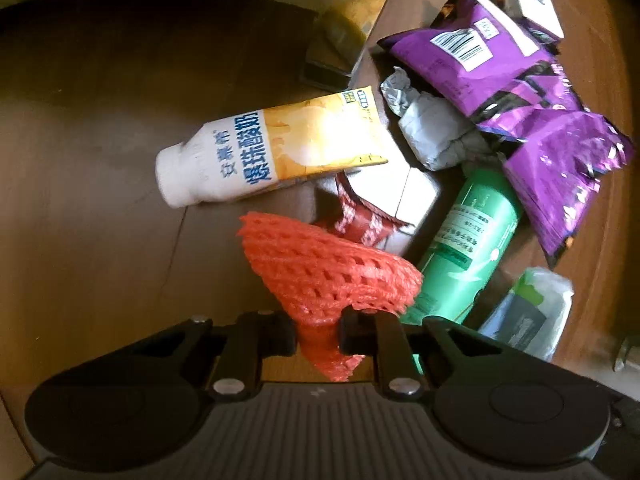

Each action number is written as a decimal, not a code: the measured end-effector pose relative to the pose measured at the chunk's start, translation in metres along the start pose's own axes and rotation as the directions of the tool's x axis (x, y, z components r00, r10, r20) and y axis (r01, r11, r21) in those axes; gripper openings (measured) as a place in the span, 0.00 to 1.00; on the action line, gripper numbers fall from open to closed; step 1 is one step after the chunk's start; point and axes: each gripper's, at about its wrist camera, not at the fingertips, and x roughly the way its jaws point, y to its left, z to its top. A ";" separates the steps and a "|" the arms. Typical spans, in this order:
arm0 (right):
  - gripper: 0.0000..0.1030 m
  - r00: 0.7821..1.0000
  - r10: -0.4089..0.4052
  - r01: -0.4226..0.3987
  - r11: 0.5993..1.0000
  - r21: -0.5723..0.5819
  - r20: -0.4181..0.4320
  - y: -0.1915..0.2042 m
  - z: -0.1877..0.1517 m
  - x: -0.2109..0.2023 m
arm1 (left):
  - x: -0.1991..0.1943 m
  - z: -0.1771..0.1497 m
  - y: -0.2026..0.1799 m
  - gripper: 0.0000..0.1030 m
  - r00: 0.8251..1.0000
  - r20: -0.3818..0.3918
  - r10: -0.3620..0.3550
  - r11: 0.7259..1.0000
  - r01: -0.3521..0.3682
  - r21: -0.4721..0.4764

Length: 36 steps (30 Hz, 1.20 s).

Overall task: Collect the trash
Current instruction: 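Lift foam net and white wrapper with both tools over the wastebasket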

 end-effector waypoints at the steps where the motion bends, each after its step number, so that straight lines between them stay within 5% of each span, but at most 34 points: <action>1: 0.03 1.000 -0.003 0.003 1.000 -0.001 0.003 0.001 0.001 -0.009 | -0.007 -0.003 0.000 0.16 1.000 0.000 -0.004 1.000 0.004 0.006; 8: 0.03 1.000 -0.010 0.009 1.000 0.006 0.021 0.002 0.003 -0.089 | -0.087 -0.022 -0.001 0.15 1.000 0.013 0.002 0.999 -0.002 0.038; 22: 0.03 0.992 0.084 -0.074 0.992 -0.102 0.097 0.040 0.057 -0.324 | -0.344 -0.041 -0.006 0.16 0.989 0.137 -0.063 0.993 0.049 0.103; 29: 0.03 0.968 0.154 -0.124 0.980 -0.158 0.199 0.069 0.091 -0.453 | -0.474 -0.040 0.003 0.16 0.966 0.241 -0.088 0.992 0.061 0.115; 36: 0.03 0.929 0.221 -0.151 0.958 -0.243 0.296 0.101 0.126 -0.554 | -0.591 -0.028 0.007 0.16 0.921 0.376 -0.104 0.992 0.069 0.106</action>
